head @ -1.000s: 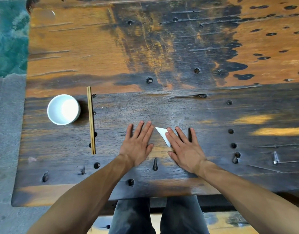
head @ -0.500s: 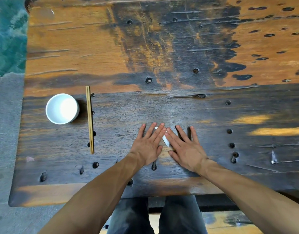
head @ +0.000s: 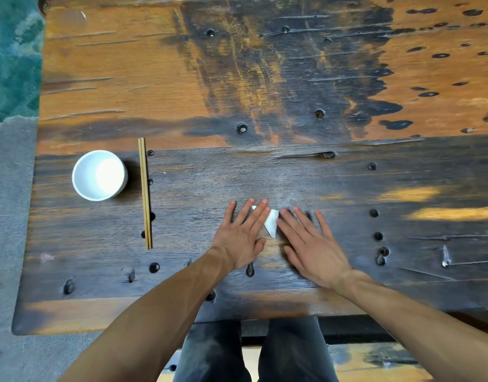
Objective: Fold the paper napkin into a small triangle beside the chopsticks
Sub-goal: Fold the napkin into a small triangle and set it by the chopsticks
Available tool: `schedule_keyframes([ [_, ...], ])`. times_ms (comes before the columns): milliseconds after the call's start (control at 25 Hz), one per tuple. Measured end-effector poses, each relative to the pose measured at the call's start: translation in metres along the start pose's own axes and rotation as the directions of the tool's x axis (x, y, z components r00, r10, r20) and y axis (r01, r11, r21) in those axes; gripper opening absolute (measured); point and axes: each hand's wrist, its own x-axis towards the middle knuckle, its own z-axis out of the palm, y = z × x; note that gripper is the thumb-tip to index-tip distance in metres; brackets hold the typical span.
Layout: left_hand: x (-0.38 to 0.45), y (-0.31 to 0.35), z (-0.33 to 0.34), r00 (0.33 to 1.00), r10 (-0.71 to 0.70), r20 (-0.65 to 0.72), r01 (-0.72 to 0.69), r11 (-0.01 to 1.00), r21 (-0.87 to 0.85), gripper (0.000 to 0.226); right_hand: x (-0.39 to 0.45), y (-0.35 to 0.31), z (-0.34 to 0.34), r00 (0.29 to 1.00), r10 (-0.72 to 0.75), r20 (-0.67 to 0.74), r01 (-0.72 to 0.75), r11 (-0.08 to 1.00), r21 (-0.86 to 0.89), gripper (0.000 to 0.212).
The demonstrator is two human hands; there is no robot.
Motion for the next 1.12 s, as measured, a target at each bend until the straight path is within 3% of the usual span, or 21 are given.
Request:
schedule_keyframes([
  [200, 0.000, 0.001, -0.004, 1.000, 0.007, 0.021, -0.007, 1.000, 0.015, 0.071, -0.009, 0.003, 0.018, 0.977, -0.096, 0.192, 0.111, 0.992, -0.066, 0.064],
  [320, 0.000, 0.001, -0.006, 1.000, 0.009, 0.021, -0.009, 1.000, 0.015, 0.072, -0.026, 0.006, 0.018, 0.982, -0.160, 0.097, 0.160, 0.987, 0.004, 0.055],
  [360, 0.000, 0.001, -0.006, 1.000, 0.013, 0.017, -0.013, 1.000, 0.012, 0.073, -0.025, 0.006, 0.016, 0.991, -0.133, 0.027, 0.131, 0.989, 0.068, 0.048],
  [440, 0.000, -0.001, -0.008, 1.000, 0.027, 0.009, -0.027, 1.000, 0.014, 0.074, -0.008, 0.000, 0.007, 0.992, 0.074, -0.099, -0.044, 0.961, 0.272, 0.035],
  [560, 0.000, -0.003, -0.007, 0.999, 0.041, -0.004, -0.041, 0.998, 0.044, 0.074, 0.035, -0.012, -0.007, 0.906, 0.421, -0.032, -0.344, 0.779, 0.524, 0.032],
  [760, 0.000, -0.005, -0.006, 0.999, 0.040, 0.000, -0.040, 0.999, -0.023, 0.073, 0.069, -0.020, -0.015, 0.886, 0.420, 0.197, -0.462, 0.760, 0.457, 0.042],
  [1000, 0.011, -0.012, -0.023, 0.980, -0.014, -0.198, -0.026, 0.980, -0.199, 0.045, 0.084, -0.021, -0.023, 0.882, 0.406, 0.238, -0.471, 0.759, 0.450, 0.040],
  [1120, 0.023, -0.011, -0.030, 0.976, -0.112, -0.186, 0.052, 0.952, -0.302, 0.033, 0.089, -0.021, -0.025, 0.872, 0.400, 0.283, -0.488, 0.755, 0.437, 0.042],
])
